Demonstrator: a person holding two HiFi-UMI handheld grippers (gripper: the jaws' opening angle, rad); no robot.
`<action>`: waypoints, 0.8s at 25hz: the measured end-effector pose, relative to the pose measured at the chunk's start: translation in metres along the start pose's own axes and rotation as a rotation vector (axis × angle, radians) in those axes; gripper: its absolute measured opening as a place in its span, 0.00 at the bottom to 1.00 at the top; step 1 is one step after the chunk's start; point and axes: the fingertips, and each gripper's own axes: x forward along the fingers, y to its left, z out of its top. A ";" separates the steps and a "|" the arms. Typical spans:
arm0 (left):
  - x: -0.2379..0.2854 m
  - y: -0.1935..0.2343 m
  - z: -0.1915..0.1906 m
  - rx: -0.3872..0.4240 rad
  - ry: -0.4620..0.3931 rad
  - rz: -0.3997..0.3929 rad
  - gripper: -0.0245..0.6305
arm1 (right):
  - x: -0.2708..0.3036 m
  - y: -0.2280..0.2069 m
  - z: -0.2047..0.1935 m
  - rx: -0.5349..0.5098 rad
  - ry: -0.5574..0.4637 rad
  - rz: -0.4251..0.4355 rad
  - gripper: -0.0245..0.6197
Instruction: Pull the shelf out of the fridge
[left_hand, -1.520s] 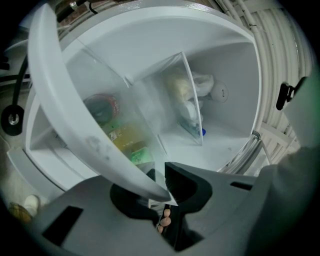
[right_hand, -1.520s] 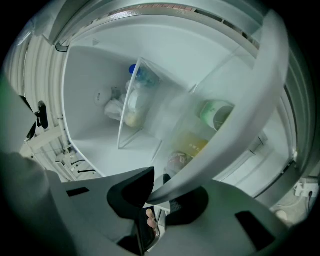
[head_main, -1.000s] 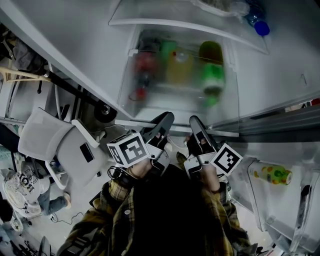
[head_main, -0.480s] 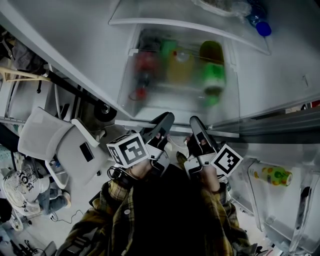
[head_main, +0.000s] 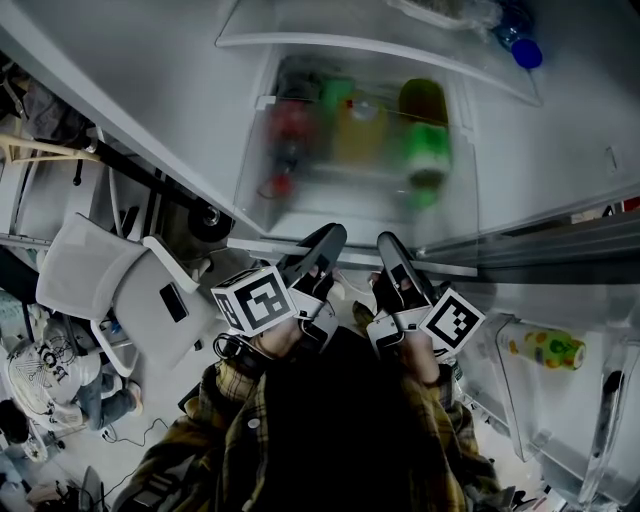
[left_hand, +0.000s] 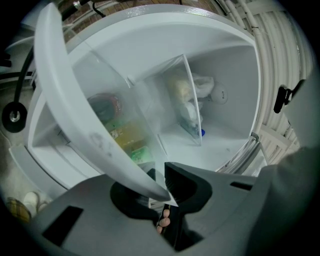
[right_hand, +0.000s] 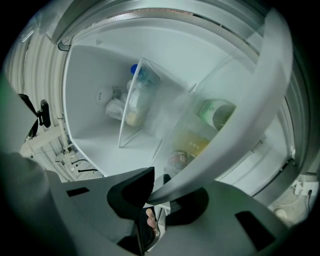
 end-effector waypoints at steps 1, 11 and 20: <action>-0.001 0.000 -0.001 -0.001 0.002 0.001 0.14 | 0.000 0.000 0.000 0.000 -0.001 0.001 0.15; -0.004 -0.004 -0.004 0.005 0.003 -0.007 0.14 | -0.006 0.002 -0.002 0.003 -0.006 0.003 0.15; -0.006 -0.005 -0.004 0.005 0.004 -0.010 0.14 | -0.007 0.003 -0.005 0.009 -0.011 0.003 0.15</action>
